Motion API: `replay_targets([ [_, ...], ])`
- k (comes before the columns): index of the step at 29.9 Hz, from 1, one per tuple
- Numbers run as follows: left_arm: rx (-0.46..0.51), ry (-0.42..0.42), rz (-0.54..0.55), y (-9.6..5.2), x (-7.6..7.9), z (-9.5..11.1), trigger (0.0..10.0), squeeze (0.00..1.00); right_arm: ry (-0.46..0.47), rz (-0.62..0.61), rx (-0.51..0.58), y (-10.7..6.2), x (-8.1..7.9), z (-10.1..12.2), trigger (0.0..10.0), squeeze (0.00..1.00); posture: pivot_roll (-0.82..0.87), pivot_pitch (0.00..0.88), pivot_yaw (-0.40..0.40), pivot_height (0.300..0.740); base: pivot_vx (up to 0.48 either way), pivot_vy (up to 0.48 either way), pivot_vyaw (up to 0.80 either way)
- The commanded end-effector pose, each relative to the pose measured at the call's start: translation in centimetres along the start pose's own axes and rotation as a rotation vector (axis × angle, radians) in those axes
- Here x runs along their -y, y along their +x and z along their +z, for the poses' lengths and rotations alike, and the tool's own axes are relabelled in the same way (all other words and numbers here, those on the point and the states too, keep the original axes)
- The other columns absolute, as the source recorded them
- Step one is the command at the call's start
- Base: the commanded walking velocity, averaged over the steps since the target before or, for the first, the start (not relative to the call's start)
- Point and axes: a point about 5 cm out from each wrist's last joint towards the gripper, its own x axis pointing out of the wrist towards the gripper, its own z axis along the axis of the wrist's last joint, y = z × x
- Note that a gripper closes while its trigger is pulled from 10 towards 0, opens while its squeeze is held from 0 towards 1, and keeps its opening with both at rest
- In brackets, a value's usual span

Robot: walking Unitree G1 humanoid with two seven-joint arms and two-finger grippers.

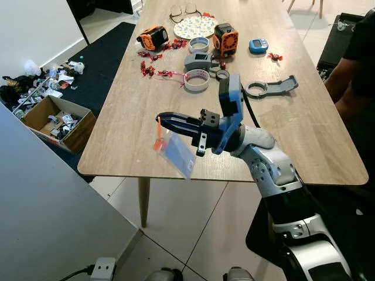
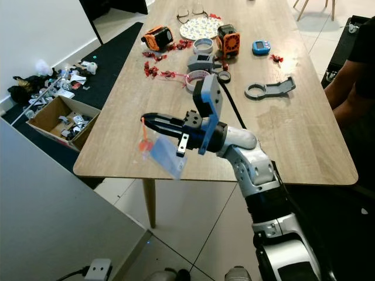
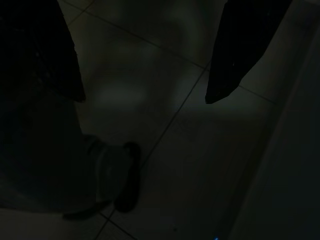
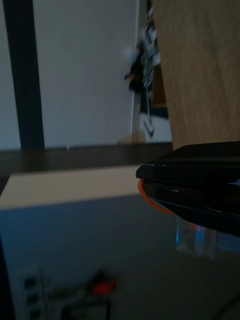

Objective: Hang keys on a hook

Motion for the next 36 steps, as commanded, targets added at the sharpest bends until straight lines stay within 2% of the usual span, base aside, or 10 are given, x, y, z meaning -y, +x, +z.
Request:
replay_targets([
  [1,-0.031,-0.027,0.004,-0.1,0.2,-1.0,10.0,0.00,-0.006,-0.032,-0.008,0.2,-0.1,-0.3,10.0,0.00,-0.10,0.131,0.105,0.740,0.000,0.000,0.00],
  [3,-0.029,-0.029,0.006,0.0,0.3,-1.0,10.0,0.00,0.024,-0.118,0.013,0.4,0.4,-0.5,10.0,0.00,-0.10,0.130,0.104,0.740,0.000,0.000,0.00],
  [6,-0.027,-0.030,0.008,0.0,0.3,-0.8,10.0,0.00,0.049,-0.146,0.029,0.6,0.3,-0.7,10.0,0.00,-0.10,0.130,0.104,0.740,0.000,0.000,0.00],
  [10,-0.026,-0.030,0.009,0.1,0.4,-0.7,10.0,0.00,0.066,-0.144,0.020,0.7,-0.1,-1.1,10.0,0.00,-0.10,0.127,0.103,0.740,0.000,0.000,0.80],
  [19,-0.021,-0.023,0.015,0.3,0.7,-0.4,10.0,0.00,0.088,-0.055,-0.054,0.9,-2.3,-3.3,10.0,0.00,-0.10,0.102,0.105,0.740,0.000,0.000,0.80],
  [25,-0.016,-0.018,0.018,0.3,0.7,-0.1,10.0,0.00,0.088,-0.020,-0.084,0.9,-2.9,-3.8,10.0,0.00,-0.10,0.098,0.108,0.740,0.000,0.000,0.80],
  [28,-0.009,-0.015,0.023,0.2,0.3,0.3,10.0,0.00,0.082,0.008,-0.105,0.8,-3.3,-4.1,10.0,0.00,-0.10,0.094,0.111,0.740,0.000,0.000,0.80],
  [33,-0.006,-0.018,0.039,-0.3,-1.3,0.5,10.0,0.00,0.076,0.029,-0.120,0.7,-3.5,-4.3,10.0,0.00,-0.10,0.098,0.113,0.740,0.000,0.000,0.80],
  [36,-0.006,-0.019,0.041,-0.4,-1.4,0.5,10.0,0.00,0.075,0.031,-0.121,0.7,-3.5,-4.3,10.0,0.00,-0.10,0.098,0.113,0.740,0.000,0.000,0.80],
])
